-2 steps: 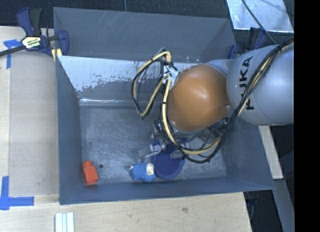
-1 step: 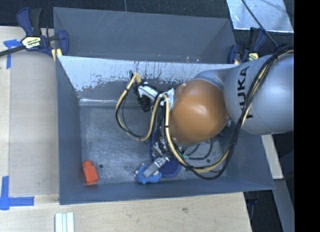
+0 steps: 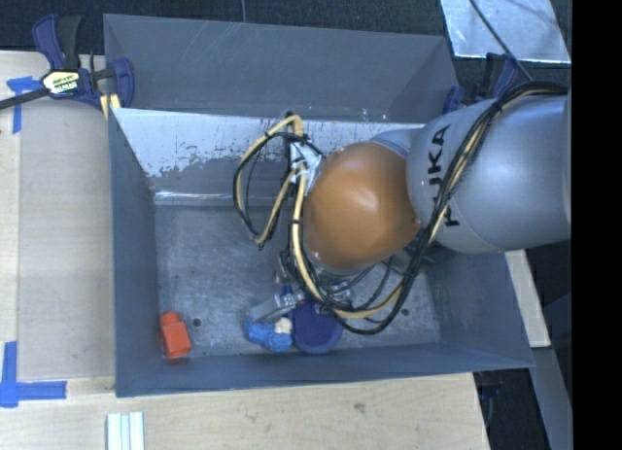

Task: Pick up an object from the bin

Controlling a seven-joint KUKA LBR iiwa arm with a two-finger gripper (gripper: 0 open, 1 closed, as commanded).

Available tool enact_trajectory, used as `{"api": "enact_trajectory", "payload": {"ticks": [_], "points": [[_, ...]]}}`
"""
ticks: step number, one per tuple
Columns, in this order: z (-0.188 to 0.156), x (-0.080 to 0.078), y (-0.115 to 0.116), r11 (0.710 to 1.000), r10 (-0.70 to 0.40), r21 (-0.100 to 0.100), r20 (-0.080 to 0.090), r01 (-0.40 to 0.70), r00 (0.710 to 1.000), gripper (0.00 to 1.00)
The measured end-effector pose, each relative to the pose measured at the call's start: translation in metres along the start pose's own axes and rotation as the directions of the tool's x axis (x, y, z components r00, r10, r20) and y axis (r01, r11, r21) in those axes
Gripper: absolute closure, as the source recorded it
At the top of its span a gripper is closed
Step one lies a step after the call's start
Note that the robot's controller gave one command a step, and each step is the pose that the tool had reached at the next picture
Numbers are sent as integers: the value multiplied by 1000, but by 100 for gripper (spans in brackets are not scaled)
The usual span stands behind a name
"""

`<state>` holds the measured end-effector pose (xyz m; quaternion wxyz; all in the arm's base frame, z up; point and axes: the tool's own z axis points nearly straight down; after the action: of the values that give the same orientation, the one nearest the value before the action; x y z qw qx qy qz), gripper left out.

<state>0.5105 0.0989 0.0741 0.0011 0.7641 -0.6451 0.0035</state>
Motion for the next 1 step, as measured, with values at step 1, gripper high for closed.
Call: {"api": "enact_trajectory", "payload": {"ticks": [1], "points": [[-2, 0, -2, 1000, 2, 8, 2, -2, 1000, 100]]}}
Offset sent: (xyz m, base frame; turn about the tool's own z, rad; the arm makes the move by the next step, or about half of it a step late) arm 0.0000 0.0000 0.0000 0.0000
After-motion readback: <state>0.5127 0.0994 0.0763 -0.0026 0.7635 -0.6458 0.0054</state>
